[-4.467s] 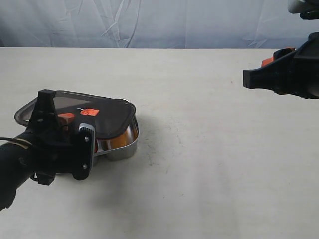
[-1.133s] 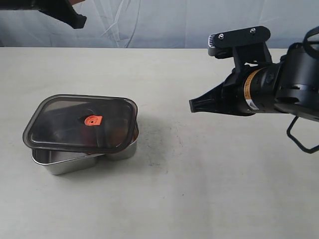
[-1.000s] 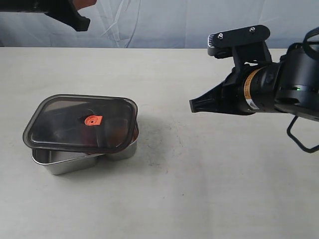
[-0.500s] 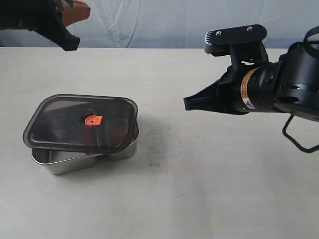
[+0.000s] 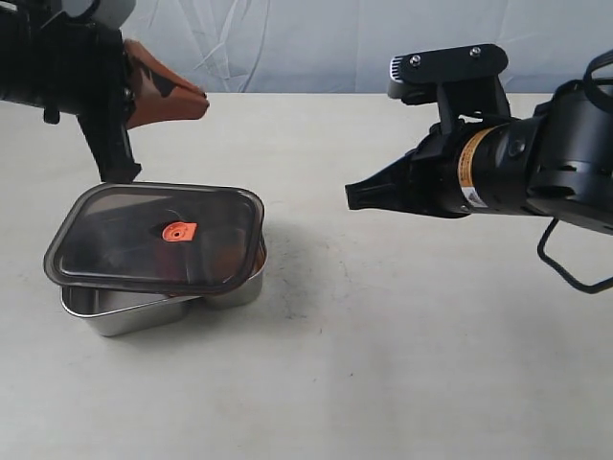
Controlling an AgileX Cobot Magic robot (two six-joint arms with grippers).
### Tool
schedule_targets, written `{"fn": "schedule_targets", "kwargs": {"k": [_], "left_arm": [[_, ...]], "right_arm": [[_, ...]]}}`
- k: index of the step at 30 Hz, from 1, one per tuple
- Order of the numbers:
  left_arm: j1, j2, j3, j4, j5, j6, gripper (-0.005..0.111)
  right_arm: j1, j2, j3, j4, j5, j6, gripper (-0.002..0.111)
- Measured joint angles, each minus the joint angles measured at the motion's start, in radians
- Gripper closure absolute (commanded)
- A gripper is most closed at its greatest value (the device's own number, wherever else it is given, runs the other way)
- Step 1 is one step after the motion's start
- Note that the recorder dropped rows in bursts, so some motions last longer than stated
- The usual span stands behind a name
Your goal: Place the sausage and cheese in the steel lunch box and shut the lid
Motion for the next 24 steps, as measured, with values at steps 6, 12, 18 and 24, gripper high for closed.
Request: {"fn": "schedule_targets", "kwargs": {"k": [6, 12, 18, 24], "left_arm": [[-0.071, -0.044, 0.000, 0.468, -0.345, -0.800, 0.107], [-0.080, -0.046, 0.000, 1.067, -0.530, -1.746, 0.107], [-0.066, 0.043, 0.000, 1.231, -0.585, -1.879, 0.107], [-0.003, 0.205, -0.084, 1.226, -0.514, -1.894, 0.107]], "right_arm": [[0.000, 0.000, 0.000, 0.000, -0.020, 0.000, 0.108], [0.000, 0.000, 0.000, 0.000, -0.022, 0.002, 0.108], [0.000, 0.000, 0.000, 0.000, -0.024, 0.002, 0.108], [0.000, 0.000, 0.000, 0.000, -0.024, 0.002, 0.108]]}}
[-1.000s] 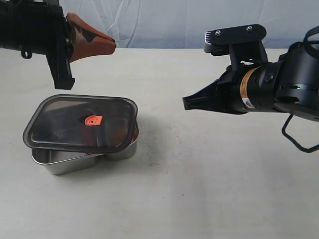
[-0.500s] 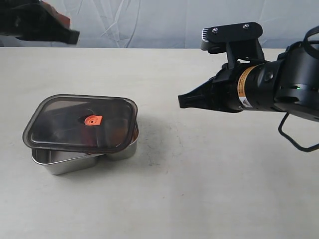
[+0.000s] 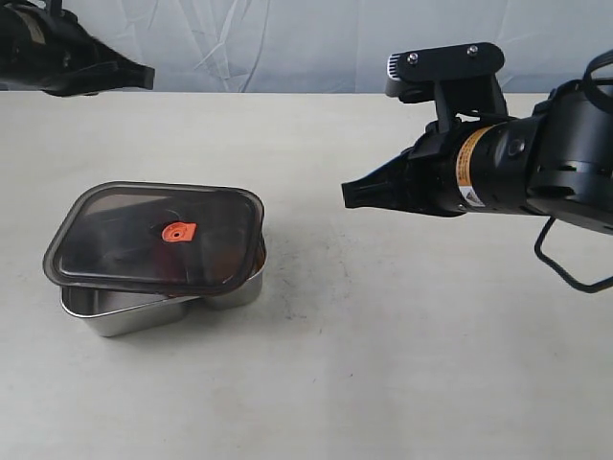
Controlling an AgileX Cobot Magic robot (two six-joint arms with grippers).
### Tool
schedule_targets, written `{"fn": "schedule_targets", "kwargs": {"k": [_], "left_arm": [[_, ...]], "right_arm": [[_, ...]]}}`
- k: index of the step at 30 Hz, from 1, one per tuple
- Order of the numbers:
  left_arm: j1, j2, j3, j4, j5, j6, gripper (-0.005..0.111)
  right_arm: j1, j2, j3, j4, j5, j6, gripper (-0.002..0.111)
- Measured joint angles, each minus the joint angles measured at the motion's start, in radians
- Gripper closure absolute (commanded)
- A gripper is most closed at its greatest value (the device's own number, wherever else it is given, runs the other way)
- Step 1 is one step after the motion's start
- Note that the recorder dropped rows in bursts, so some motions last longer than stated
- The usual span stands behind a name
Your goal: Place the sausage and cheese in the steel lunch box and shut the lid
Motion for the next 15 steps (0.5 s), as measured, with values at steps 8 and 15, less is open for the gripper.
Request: {"fn": "schedule_targets", "kwargs": {"k": [8, 15], "left_arm": [[0.012, 0.171, -0.189, -0.029, 0.198, 0.011, 0.107], [0.012, 0.293, -0.308, -0.191, 0.454, 0.132, 0.107]], "right_arm": [[0.000, 0.000, 0.000, 0.000, 0.000, 0.000, 0.108], [0.000, 0.000, 0.000, 0.000, 0.000, 0.002, 0.108]]}}
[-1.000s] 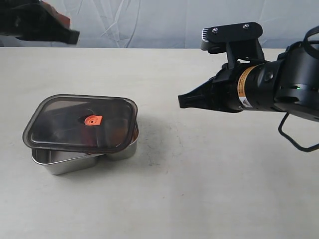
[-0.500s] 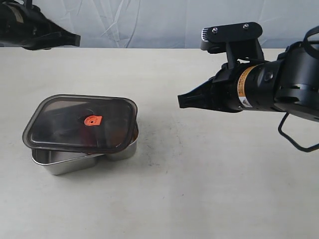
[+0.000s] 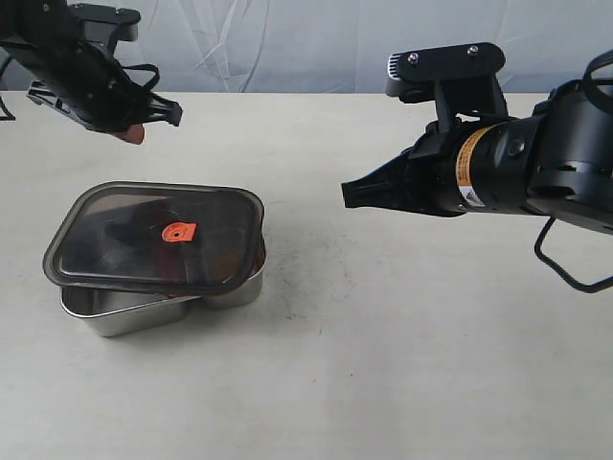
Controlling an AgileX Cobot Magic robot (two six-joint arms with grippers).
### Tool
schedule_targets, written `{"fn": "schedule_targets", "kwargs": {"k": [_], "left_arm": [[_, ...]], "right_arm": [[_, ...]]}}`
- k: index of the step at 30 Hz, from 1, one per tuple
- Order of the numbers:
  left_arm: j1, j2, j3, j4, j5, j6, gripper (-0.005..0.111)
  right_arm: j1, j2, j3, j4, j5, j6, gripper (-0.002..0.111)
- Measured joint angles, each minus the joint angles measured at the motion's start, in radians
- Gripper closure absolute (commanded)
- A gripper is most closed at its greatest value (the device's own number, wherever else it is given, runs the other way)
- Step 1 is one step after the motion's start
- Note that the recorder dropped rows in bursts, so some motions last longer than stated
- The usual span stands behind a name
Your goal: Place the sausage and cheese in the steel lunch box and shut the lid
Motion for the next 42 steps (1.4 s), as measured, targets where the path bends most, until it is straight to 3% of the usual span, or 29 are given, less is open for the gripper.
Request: {"fn": "schedule_targets", "kwargs": {"k": [8, 17, 42], "left_arm": [[0.000, 0.057, -0.021, -0.009, 0.064, 0.016, 0.107], [0.003, 0.060, -0.021, 0.149, 0.160, -0.066, 0.107], [0.003, 0.061, -0.017, 0.142, 0.279, -0.079, 0.107]], "right_arm": [[0.000, 0.000, 0.000, 0.000, -0.002, -0.002, 0.108], [0.000, 0.000, 0.000, 0.000, -0.004, -0.002, 0.108], [0.000, 0.000, 0.000, 0.002, -0.004, -0.002, 0.108]]}}
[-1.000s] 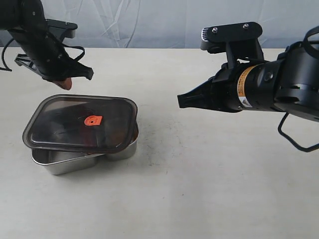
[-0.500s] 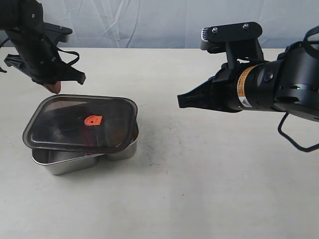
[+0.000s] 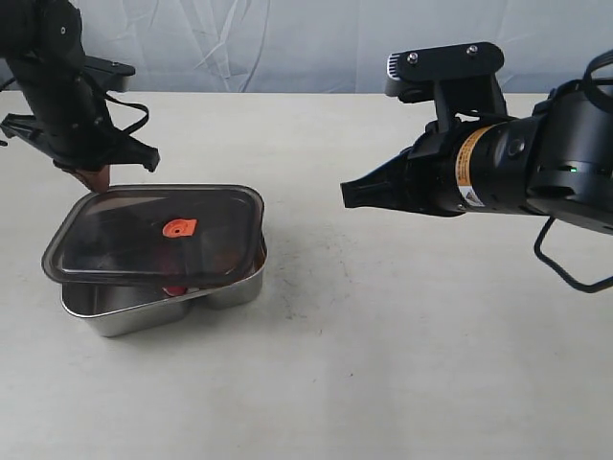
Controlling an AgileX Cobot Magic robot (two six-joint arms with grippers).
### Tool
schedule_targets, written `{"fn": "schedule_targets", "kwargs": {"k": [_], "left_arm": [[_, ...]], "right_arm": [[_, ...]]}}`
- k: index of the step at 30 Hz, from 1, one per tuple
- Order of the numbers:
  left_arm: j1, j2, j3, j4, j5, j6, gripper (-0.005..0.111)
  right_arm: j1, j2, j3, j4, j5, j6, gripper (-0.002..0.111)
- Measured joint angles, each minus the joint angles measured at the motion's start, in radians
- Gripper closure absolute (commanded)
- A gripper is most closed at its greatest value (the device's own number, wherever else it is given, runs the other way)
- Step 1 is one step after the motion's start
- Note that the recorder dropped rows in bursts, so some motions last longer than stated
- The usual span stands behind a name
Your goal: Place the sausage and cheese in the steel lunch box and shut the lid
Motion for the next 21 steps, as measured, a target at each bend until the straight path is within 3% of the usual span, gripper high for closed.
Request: {"fn": "schedule_targets", "kwargs": {"k": [8, 14, 18, 21], "left_arm": [[0.000, -0.101, 0.018, -0.052, 0.059, 0.000, 0.107], [0.000, -0.107, 0.018, -0.044, -0.173, 0.026, 0.107], [0.000, -0.031, 0.018, -0.048, -0.221, 0.046, 0.107], [0.000, 0.007, 0.018, -0.054, -0.211, 0.047, 0.107]], "right_arm": [[0.000, 0.000, 0.000, 0.000, 0.000, 0.000, 0.108], [0.000, 0.000, 0.000, -0.087, -0.163, 0.000, 0.108], [0.000, 0.000, 0.000, -0.090, -0.372, 0.000, 0.108], [0.000, 0.000, -0.002, -0.094, -0.385, 0.000, 0.108]]}}
